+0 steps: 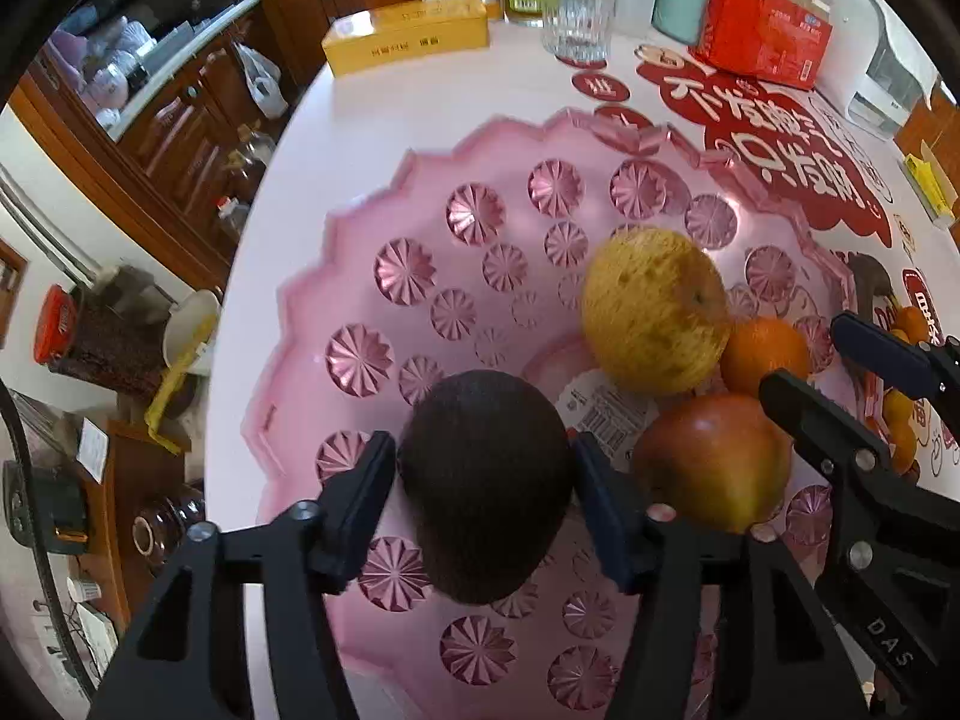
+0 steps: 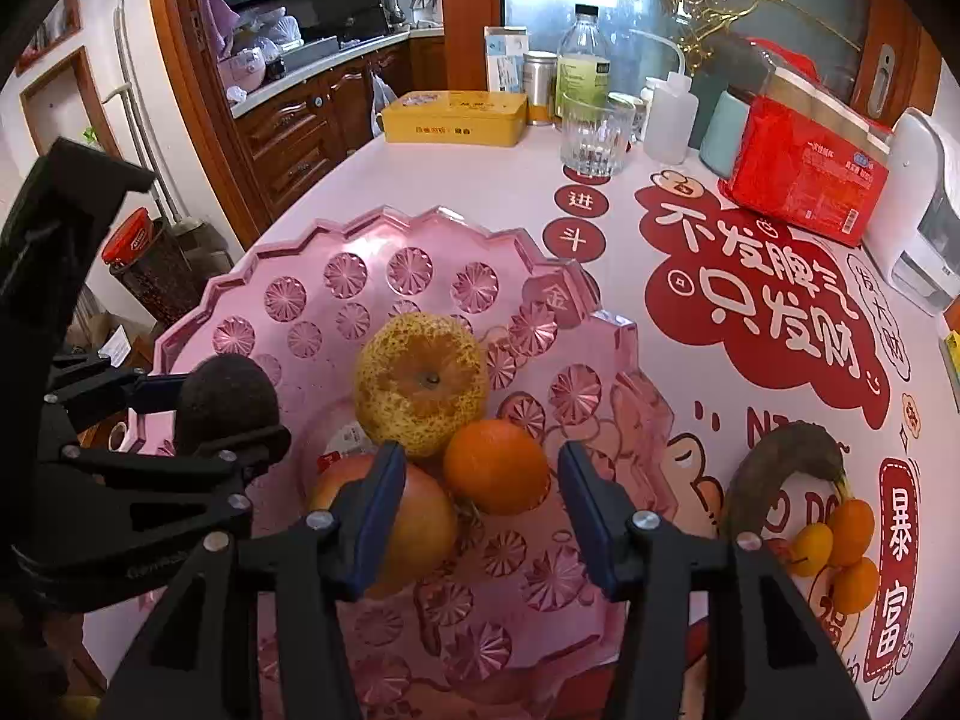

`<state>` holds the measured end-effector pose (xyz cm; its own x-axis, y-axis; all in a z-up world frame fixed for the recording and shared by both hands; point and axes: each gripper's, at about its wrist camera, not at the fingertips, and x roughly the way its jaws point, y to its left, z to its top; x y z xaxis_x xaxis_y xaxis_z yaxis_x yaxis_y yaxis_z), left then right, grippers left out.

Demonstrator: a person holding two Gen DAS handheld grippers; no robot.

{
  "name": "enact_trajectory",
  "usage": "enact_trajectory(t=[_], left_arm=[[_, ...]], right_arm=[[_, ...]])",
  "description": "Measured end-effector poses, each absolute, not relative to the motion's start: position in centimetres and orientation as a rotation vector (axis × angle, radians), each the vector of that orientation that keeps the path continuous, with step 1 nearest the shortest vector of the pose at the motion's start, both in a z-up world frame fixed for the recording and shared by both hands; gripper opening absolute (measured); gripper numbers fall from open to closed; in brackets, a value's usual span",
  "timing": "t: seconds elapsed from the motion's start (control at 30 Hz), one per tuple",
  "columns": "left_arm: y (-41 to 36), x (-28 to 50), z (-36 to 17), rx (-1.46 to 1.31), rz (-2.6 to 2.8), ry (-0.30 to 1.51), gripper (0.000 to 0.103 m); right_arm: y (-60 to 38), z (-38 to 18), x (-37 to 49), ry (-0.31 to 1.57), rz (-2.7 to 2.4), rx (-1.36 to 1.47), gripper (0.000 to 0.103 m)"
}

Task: Organize fruits
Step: 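Open the left tool over the bowl while the right tool releases the orange beside the apple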

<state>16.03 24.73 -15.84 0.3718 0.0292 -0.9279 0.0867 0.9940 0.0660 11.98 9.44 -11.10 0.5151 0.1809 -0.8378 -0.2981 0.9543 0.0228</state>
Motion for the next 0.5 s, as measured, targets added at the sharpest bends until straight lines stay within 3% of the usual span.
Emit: enact_trajectory(t=[0.07, 0.13, 0.5], left_arm=[[24.5, 15.7, -15.0, 0.127, -0.027, 1.15, 0.079], [24.5, 15.5, -14.5, 0.121, -0.025, 1.137, 0.082], [24.3, 14.1, -12.5, 0.143, -0.001, 1.101, 0.09]], right_arm=[[9.5, -10.9, 11.8, 0.981, 0.293, -0.13, 0.054], [9.2, -10.5, 11.7, 0.969, 0.284, -0.116, 0.056], [8.2, -9.4, 10.6, 0.958, 0.286, -0.067, 0.057]])
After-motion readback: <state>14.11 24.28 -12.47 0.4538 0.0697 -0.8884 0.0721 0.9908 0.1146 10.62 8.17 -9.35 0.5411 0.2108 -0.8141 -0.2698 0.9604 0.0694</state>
